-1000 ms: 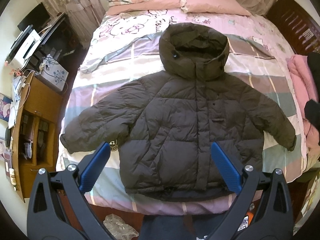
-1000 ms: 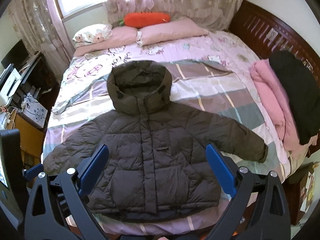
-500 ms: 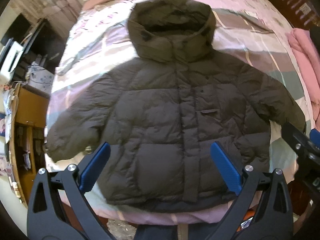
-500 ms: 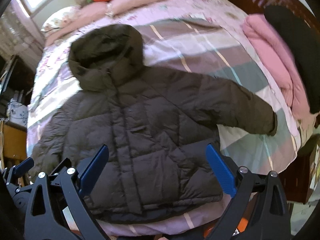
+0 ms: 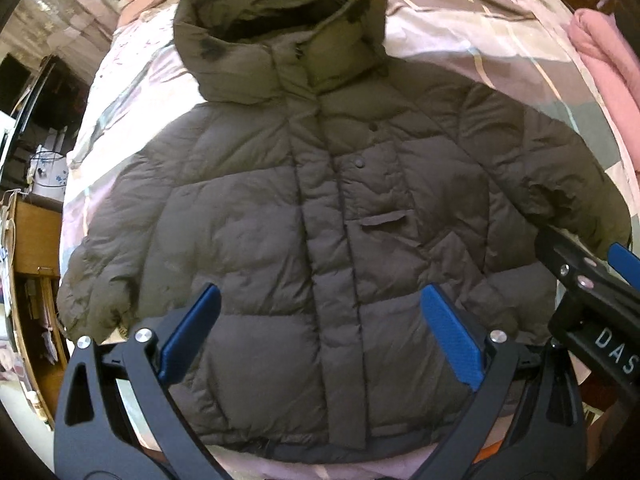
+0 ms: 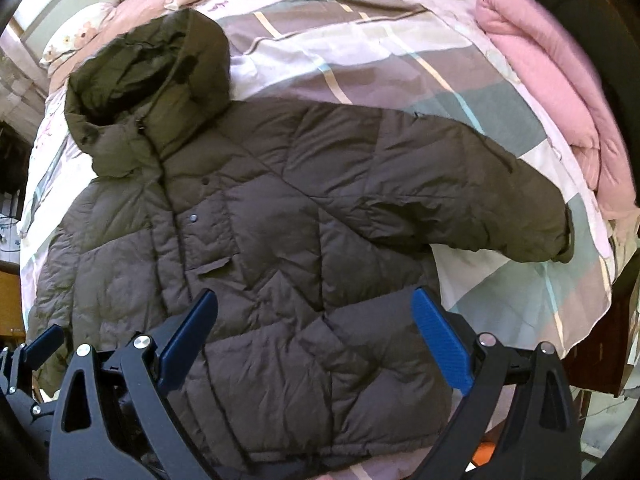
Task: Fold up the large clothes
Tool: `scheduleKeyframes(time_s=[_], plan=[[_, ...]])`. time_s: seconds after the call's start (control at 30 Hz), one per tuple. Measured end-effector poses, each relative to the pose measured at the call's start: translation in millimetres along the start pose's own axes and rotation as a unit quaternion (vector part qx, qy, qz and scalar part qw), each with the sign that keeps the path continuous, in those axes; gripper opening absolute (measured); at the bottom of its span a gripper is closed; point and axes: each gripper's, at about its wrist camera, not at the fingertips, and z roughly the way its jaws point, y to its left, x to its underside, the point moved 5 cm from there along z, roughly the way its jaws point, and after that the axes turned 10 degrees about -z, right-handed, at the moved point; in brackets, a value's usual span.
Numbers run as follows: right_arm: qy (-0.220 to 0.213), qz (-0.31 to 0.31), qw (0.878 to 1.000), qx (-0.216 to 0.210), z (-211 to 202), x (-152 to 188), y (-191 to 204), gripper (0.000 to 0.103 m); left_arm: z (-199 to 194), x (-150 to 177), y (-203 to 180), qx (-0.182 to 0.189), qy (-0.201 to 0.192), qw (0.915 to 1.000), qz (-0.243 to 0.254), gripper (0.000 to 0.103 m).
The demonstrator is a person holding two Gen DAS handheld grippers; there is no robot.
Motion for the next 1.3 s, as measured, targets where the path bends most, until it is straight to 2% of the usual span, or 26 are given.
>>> scheduleKeyframes(time_s=[0.23, 0.4, 0.43, 0.5, 0.53, 0.57, 0.63, 0.7, 0.77, 0.83, 0.87, 0.9, 0.97, 1.07, 1.1, 1.13, 1.17, 1.23, 1.3], plan=[[0.010, 0.024, 1.000, 0.004, 26, -2, -33, 0.098, 25, -7, -45, 0.001, 0.007, 0.9995, 0.030, 0.101], [0.009, 0.049, 0.999, 0.008, 39, -5, -72, 0.098, 32, -14, -84, 0.002, 0.005, 0.9984, 0.057, 0.101], [0.010, 0.057, 0.998, -0.006, 43, -5, -81, 0.098, 34, -16, -98, -0.002, 0.001, 0.9977, 0.068, 0.101], [0.021, 0.109, 0.992, -0.066, 60, -3, -111, 0.098, 37, -20, -115, -0.003, -0.003, 0.9969, 0.079, 0.101], [0.027, 0.145, 0.984, -0.099, 69, 1, -129, 0.098, 38, -22, -130, -0.003, -0.010, 0.9960, 0.089, 0.101], [0.040, 0.199, 0.970, -0.131, 85, 8, -156, 0.098, 39, -23, -139, -0.005, -0.014, 0.9953, 0.096, 0.101], [0.055, 0.265, 0.952, -0.145, 104, 22, -196, 0.098, 42, -27, -160, -0.005, -0.024, 0.9935, 0.112, 0.101], [0.054, 0.322, 0.938, -0.117, 118, 38, -246, 0.098, 44, -30, -178, -0.001, -0.030, 0.9919, 0.123, 0.101], [0.042, 0.371, 0.921, -0.114, 126, 50, -279, 0.098, 47, -32, -198, 0.004, -0.035, 0.9900, 0.137, 0.101], [0.033, 0.437, 0.888, -0.142, 136, 64, -306, 0.098, 50, -34, -211, 0.008, -0.037, 0.9884, 0.147, 0.101], [0.024, 0.474, 0.865, -0.161, 142, 72, -319, 0.098, 51, -35, -217, 0.009, -0.037, 0.9877, 0.152, 0.101], [0.018, 0.498, 0.852, -0.161, 146, 78, -330, 0.098, 53, -35, -221, 0.010, -0.037, 0.9871, 0.156, 0.101], [-0.001, 0.538, 0.831, -0.143, 150, 88, -352, 0.098, 55, -34, -225, 0.012, -0.034, 0.9864, 0.160, 0.101], [-0.044, 0.569, 0.811, -0.128, 152, 93, -373, 0.096, 57, -33, -225, 0.010, -0.031, 0.9861, 0.163, 0.101], [-0.055, 0.578, 0.804, -0.131, 153, 92, -377, 0.092, 56, -33, -223, 0.009, -0.030, 0.9861, 0.163, 0.101], [-0.064, 0.580, 0.802, -0.132, 155, 90, -383, 0.071, 56, -33, -221, 0.008, -0.031, 0.9860, 0.164, 0.101], [-0.074, 0.574, 0.805, -0.129, 150, 84, -383, 0.045, 55, -34, -218, 0.006, -0.034, 0.9859, 0.164, 0.101], [-0.104, 0.560, 0.810, -0.141, 140, 71, -391, 0.019, 53, -36, -212, 0.001, -0.042, 0.9857, 0.163, 0.101], [-0.148, 0.521, 0.831, -0.127, 111, 47, -383, 0.017, 48, -37, -205, 0.000, -0.046, 0.9863, 0.159, 0.101]])
